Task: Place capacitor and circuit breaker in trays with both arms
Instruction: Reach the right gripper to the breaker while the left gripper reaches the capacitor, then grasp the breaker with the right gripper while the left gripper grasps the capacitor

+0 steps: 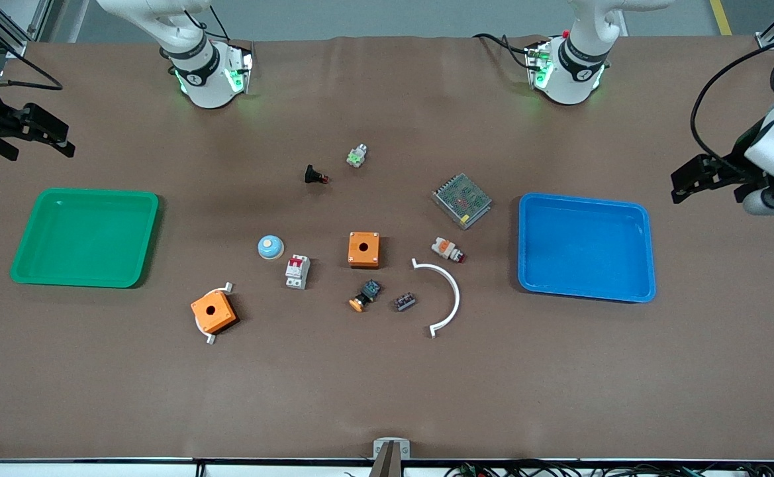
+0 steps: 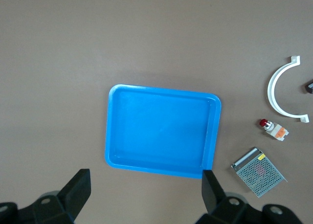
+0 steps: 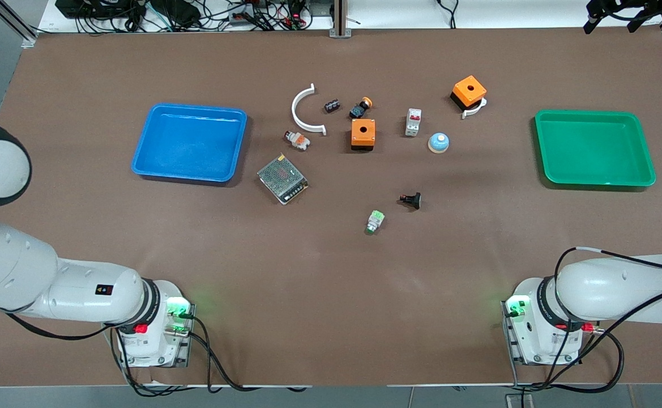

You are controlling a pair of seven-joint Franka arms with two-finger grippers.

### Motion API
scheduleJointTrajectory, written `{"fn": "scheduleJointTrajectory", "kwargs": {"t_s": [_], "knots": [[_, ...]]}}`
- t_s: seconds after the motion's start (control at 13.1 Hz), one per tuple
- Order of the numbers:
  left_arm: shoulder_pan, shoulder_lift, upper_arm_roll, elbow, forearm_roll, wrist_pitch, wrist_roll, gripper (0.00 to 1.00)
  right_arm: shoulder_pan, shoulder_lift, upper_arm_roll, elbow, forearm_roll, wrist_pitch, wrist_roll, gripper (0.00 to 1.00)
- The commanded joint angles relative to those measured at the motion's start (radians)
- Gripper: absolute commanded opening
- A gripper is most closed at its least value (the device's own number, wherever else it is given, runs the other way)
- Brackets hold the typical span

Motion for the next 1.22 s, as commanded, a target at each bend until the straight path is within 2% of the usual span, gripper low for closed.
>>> {"fn": "scheduleJointTrajectory", "kwargs": {"t_s": [0.0,0.15,0.31,0.69,0.92,1.14], "knots": [[-0.007,0.054,-0.021,0.016,-0.007,-0.012,-0.015,1.0,0.056,0.046,-0.003,0.006,-0.007,0.022,0.01,1.0],[-0.024,0.104,-0.036,0.016,-0.011,-0.012,-0.082,1.0,0.114,0.132,-0.003,-0.002,-0.005,0.08,0.055,1.0],[-0.068,0.158,-0.044,0.023,-0.012,-0.009,-0.137,1.0,0.193,0.22,-0.003,-0.002,0.001,0.135,0.201,1.0],[-0.154,0.273,-0.044,0.026,-0.052,0.065,-0.18,1.0,0.407,0.468,-0.002,-0.002,0.004,0.442,0.59,1.0],[-0.205,0.348,-0.044,0.031,-0.054,0.153,-0.248,1.0,0.451,0.586,-0.002,-0.001,0.004,0.602,0.659,0.97],[-0.254,0.423,-0.044,0.032,-0.054,0.276,-0.34,1.0,0.468,0.671,-0.002,0.009,0.012,0.68,0.662,0.94]]}}
